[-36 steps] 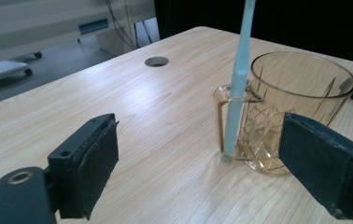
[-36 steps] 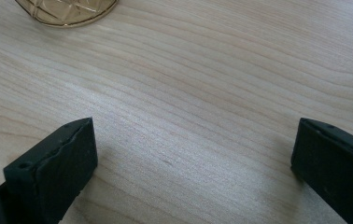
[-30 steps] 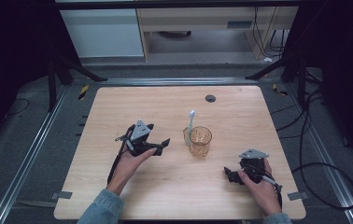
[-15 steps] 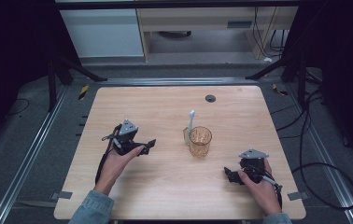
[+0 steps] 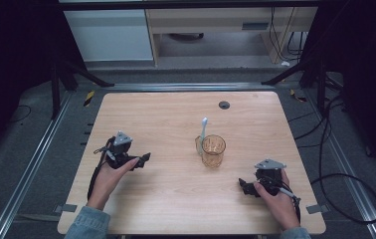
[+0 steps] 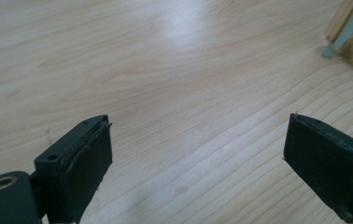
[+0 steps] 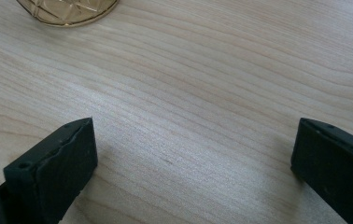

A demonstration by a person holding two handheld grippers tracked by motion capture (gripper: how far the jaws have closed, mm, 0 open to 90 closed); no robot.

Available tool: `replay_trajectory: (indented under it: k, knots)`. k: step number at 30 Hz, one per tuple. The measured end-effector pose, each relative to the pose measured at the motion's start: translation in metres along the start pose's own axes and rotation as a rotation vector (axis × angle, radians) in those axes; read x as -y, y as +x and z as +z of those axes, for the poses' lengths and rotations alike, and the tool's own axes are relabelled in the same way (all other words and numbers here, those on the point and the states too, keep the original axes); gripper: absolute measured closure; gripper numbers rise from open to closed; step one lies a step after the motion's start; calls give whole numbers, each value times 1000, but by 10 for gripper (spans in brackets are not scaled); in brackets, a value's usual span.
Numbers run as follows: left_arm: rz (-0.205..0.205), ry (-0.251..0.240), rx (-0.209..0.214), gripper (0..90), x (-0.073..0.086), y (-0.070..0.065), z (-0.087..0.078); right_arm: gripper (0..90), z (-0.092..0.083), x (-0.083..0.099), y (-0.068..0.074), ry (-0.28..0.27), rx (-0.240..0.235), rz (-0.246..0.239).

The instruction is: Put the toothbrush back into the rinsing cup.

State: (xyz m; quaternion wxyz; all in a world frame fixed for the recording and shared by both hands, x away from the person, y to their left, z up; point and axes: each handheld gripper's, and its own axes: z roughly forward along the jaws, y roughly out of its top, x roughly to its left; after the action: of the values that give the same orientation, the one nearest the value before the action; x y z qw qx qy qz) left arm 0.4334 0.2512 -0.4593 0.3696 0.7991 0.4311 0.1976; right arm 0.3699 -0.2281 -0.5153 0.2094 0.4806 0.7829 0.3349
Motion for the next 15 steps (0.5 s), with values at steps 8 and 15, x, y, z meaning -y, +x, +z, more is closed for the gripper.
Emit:
replay_trajectory:
  k: [8,15]
  knots:
    - [-42,31,-40,70,11,21,-2,7,0,0,0,2,-1,2]
    - [-80,44,-80,68,23,42,-1,7,0,0,0,2,-1,1]
